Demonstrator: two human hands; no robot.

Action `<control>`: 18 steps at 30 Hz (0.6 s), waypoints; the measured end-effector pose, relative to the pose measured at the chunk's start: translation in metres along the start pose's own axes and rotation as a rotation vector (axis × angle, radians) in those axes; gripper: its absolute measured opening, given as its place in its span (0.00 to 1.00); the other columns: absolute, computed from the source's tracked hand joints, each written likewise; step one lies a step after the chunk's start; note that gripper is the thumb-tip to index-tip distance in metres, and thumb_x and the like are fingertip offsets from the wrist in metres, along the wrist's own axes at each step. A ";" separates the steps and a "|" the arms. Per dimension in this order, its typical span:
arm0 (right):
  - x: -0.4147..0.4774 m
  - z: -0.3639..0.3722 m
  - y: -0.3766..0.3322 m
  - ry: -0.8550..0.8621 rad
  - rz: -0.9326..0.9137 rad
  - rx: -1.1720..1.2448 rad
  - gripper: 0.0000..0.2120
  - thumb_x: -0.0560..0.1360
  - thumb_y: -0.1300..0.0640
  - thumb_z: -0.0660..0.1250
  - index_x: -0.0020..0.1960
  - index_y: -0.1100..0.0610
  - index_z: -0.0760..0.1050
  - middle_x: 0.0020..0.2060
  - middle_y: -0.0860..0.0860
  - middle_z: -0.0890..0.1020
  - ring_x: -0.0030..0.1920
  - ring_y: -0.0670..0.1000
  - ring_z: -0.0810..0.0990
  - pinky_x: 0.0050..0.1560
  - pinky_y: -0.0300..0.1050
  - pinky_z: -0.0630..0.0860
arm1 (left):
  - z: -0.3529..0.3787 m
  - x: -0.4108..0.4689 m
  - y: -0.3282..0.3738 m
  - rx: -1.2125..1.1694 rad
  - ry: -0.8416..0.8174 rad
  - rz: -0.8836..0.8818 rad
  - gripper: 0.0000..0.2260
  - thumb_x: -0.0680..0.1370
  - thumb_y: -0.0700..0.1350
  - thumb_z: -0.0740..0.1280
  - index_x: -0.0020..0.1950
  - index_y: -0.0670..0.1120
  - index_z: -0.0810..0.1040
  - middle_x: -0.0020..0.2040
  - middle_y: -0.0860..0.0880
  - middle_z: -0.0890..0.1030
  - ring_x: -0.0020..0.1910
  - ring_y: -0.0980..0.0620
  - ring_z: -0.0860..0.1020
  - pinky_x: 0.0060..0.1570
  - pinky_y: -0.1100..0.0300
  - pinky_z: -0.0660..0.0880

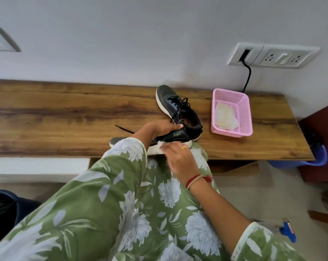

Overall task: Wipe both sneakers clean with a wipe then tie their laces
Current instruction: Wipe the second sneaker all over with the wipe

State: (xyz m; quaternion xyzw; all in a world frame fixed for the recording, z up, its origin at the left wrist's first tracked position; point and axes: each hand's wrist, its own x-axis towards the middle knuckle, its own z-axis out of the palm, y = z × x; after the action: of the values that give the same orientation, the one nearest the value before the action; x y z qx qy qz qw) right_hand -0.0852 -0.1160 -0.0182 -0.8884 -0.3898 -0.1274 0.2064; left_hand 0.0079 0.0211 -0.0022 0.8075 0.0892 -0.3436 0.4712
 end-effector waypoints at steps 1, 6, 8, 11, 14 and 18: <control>0.000 -0.001 0.004 0.120 0.227 0.079 0.13 0.71 0.68 0.62 0.52 0.58 0.78 0.49 0.53 0.81 0.51 0.51 0.76 0.55 0.44 0.71 | 0.000 0.000 0.000 -0.007 0.000 0.012 0.19 0.79 0.58 0.62 0.56 0.44 0.78 0.53 0.45 0.80 0.46 0.50 0.76 0.49 0.57 0.68; 0.007 -0.001 0.024 0.212 0.701 0.209 0.08 0.74 0.67 0.63 0.48 0.59 0.78 0.44 0.53 0.80 0.47 0.53 0.75 0.48 0.49 0.74 | 0.002 -0.001 0.001 0.014 0.011 0.002 0.17 0.79 0.59 0.61 0.53 0.46 0.77 0.51 0.47 0.78 0.49 0.49 0.75 0.52 0.57 0.67; 0.007 0.000 0.019 0.177 0.571 0.175 0.08 0.72 0.68 0.65 0.48 0.59 0.79 0.43 0.53 0.80 0.45 0.54 0.76 0.45 0.48 0.75 | 0.001 -0.001 0.000 0.017 0.017 0.002 0.19 0.79 0.59 0.61 0.55 0.44 0.78 0.54 0.46 0.79 0.52 0.47 0.76 0.55 0.55 0.69; 0.004 -0.003 0.014 0.089 0.413 0.102 0.12 0.69 0.70 0.67 0.50 0.60 0.79 0.44 0.53 0.81 0.45 0.55 0.77 0.45 0.47 0.76 | 0.001 0.001 -0.001 0.004 0.013 -0.002 0.20 0.78 0.59 0.62 0.55 0.43 0.79 0.55 0.45 0.80 0.51 0.47 0.77 0.57 0.54 0.70; 0.006 -0.003 0.008 0.011 0.227 0.004 0.15 0.66 0.70 0.68 0.51 0.59 0.80 0.44 0.53 0.82 0.45 0.55 0.78 0.46 0.48 0.78 | 0.002 -0.001 0.001 -0.009 -0.004 -0.010 0.19 0.79 0.58 0.61 0.54 0.43 0.79 0.52 0.45 0.80 0.49 0.47 0.77 0.54 0.55 0.70; 0.003 0.000 0.000 -0.059 -0.045 -0.018 0.14 0.70 0.65 0.58 0.51 0.58 0.80 0.47 0.52 0.82 0.47 0.52 0.77 0.50 0.45 0.74 | 0.001 -0.004 0.001 -0.025 -0.025 -0.031 0.20 0.79 0.59 0.61 0.54 0.43 0.79 0.51 0.44 0.81 0.50 0.45 0.79 0.54 0.53 0.72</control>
State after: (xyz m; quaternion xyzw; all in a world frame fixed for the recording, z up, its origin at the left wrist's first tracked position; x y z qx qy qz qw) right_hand -0.0835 -0.1142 -0.0171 -0.8844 -0.4146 -0.1093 0.1841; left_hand 0.0048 0.0210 0.0005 0.7957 0.1002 -0.3598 0.4768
